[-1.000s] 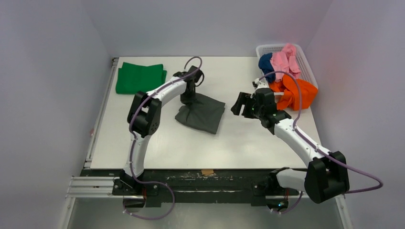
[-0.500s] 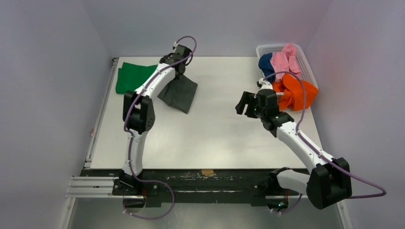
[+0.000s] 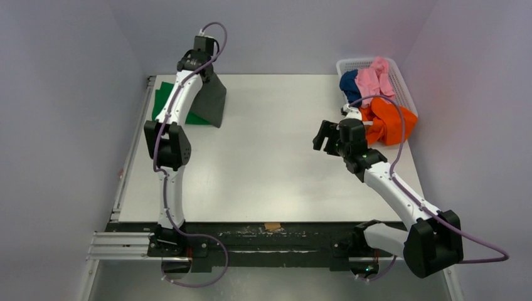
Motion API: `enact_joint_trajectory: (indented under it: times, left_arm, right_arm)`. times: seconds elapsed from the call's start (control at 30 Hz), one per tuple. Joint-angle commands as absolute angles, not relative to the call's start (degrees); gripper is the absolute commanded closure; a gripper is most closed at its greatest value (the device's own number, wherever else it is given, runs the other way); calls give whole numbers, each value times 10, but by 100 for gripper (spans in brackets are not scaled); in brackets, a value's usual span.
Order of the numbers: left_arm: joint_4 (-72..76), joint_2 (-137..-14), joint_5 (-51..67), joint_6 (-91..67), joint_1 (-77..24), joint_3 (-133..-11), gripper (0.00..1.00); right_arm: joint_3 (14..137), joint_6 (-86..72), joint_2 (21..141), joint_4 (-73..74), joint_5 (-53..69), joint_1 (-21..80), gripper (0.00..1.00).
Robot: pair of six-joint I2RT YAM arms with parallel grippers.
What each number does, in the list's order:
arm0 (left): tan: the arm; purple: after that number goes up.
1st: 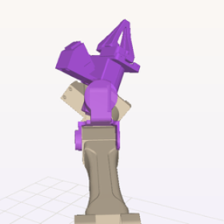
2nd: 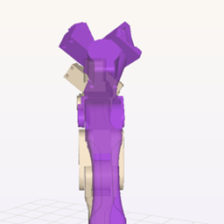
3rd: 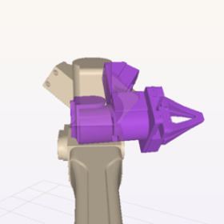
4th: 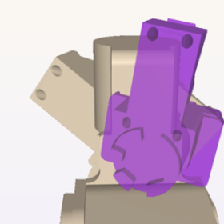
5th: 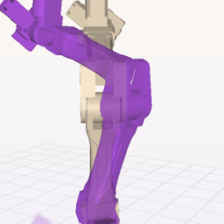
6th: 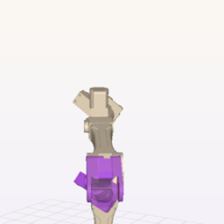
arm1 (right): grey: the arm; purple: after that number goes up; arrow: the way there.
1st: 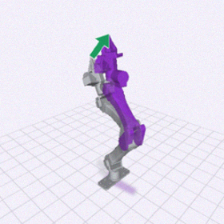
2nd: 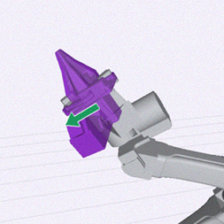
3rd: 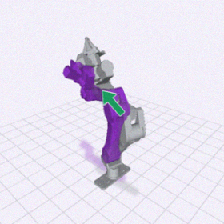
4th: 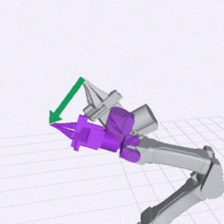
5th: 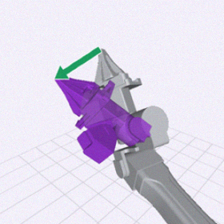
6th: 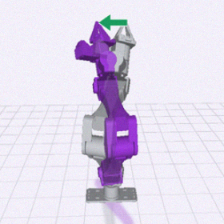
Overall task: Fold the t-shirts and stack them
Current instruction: Put the neatly folded tshirt into the corner of the board with the left arm
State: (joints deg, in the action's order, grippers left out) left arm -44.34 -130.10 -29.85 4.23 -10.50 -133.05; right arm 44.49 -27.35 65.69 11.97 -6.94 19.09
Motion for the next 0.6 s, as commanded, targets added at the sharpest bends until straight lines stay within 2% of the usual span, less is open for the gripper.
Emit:
enact_joint_trajectory:
  times: [0.0,0.43,0.57]
  left_arm:
    - [-428,-1295,-265,80,-101,-1370,100]
    - [-444,-1250,-230,74,-80,-1364,100]
    - [-449,-1240,-210,73,-70,-1352,100]
  right_arm:
    - [447,-271,651,108,-89,191,21]
    - [444,-274,642,115,-108,191,19]
    - [440,-276,637,111,-123,191,13]
